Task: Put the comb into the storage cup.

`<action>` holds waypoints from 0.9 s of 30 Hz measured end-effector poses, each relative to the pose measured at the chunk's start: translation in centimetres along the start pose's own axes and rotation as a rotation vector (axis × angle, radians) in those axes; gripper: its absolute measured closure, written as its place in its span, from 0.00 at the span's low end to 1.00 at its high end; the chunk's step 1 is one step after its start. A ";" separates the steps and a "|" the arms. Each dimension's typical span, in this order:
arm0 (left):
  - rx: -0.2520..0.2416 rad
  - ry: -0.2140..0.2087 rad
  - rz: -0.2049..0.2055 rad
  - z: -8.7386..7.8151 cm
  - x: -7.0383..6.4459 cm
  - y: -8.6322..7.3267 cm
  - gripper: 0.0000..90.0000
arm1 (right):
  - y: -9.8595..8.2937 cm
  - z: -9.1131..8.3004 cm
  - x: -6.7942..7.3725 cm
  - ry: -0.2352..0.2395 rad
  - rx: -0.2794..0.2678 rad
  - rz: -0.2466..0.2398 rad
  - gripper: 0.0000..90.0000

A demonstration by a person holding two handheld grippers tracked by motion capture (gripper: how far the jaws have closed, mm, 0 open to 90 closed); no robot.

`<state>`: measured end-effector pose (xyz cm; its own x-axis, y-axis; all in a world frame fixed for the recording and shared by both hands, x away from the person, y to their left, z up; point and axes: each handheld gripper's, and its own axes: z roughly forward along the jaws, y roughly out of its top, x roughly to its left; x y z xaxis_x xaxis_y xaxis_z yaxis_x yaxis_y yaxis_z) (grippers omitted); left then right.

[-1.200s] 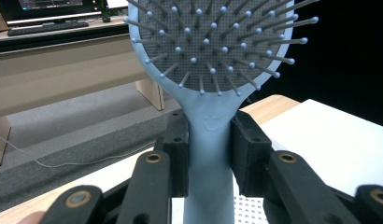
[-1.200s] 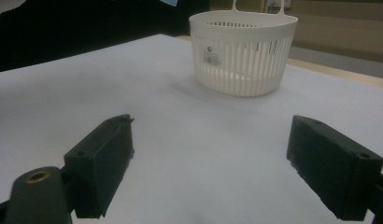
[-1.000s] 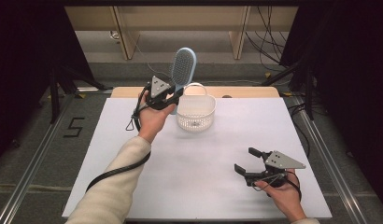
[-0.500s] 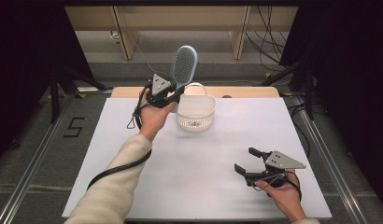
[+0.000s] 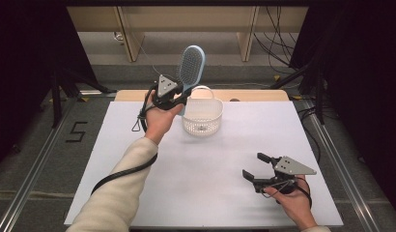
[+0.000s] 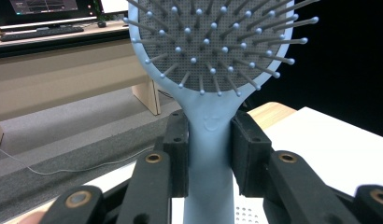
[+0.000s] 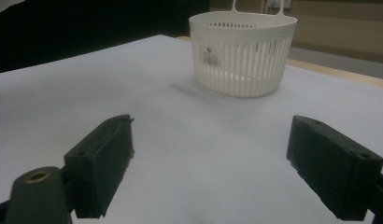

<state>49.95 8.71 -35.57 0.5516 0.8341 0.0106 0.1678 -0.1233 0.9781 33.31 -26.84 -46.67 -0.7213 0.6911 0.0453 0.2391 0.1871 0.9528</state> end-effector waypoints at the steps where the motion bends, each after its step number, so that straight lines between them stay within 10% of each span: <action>1: 0.000 0.000 0.001 0.0 0.0 0.1 0.78 | 0.0 0.0 0.0 -0.001 0.001 0.000 0.17; 27: -0.009 0.001 -0.012 0.9 -0.3 0.7 0.78 | 0.0 -0.1 0.0 0.002 -0.001 0.000 0.17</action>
<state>50.65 7.90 -35.05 0.5486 0.8361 -0.0006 0.1671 -0.1090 0.9799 33.26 -26.88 -46.64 -0.7225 0.6899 0.0456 0.2381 0.1863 0.9532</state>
